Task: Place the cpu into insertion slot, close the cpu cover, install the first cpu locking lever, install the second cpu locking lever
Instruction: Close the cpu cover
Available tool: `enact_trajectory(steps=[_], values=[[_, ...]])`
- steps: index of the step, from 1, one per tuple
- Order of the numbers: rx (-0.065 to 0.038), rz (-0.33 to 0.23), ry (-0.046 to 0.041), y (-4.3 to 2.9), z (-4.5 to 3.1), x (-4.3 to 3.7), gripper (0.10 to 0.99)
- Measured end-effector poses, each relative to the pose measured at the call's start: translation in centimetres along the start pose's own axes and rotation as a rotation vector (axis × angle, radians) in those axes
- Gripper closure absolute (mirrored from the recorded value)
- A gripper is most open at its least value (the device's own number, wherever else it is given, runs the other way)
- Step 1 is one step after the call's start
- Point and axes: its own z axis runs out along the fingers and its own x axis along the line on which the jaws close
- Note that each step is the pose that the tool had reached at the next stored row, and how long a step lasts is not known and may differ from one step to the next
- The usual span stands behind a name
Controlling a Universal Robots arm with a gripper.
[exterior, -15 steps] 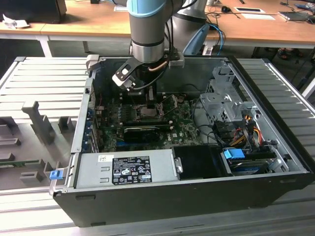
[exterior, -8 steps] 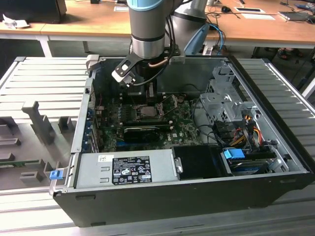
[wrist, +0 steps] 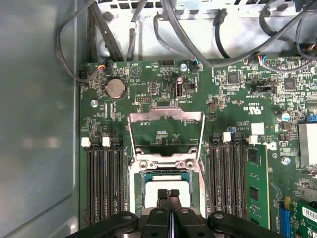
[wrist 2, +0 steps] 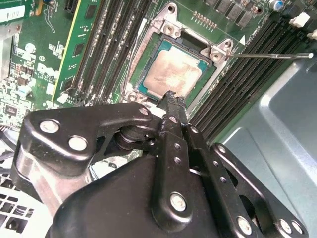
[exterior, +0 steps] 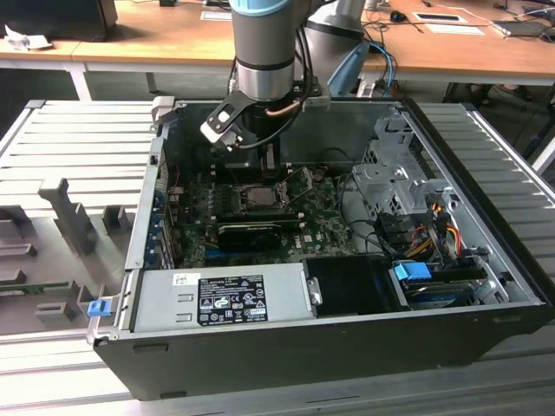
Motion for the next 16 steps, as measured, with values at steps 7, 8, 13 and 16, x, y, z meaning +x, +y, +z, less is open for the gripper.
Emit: enact_trajectory(steps=[7, 8, 13, 16], values=[[0.000, 0.000, 0.0000, 0.26, -0.99, 0.04, 0.980], [0.000, 0.000, 0.0001, 0.29, -1.13, 0.05, 0.980], [0.000, 0.000, 0.0001, 0.39, -1.41, 0.06, 0.980], [0.000, 0.000, 0.0001, 0.48, -1.59, 0.07, 0.980]])
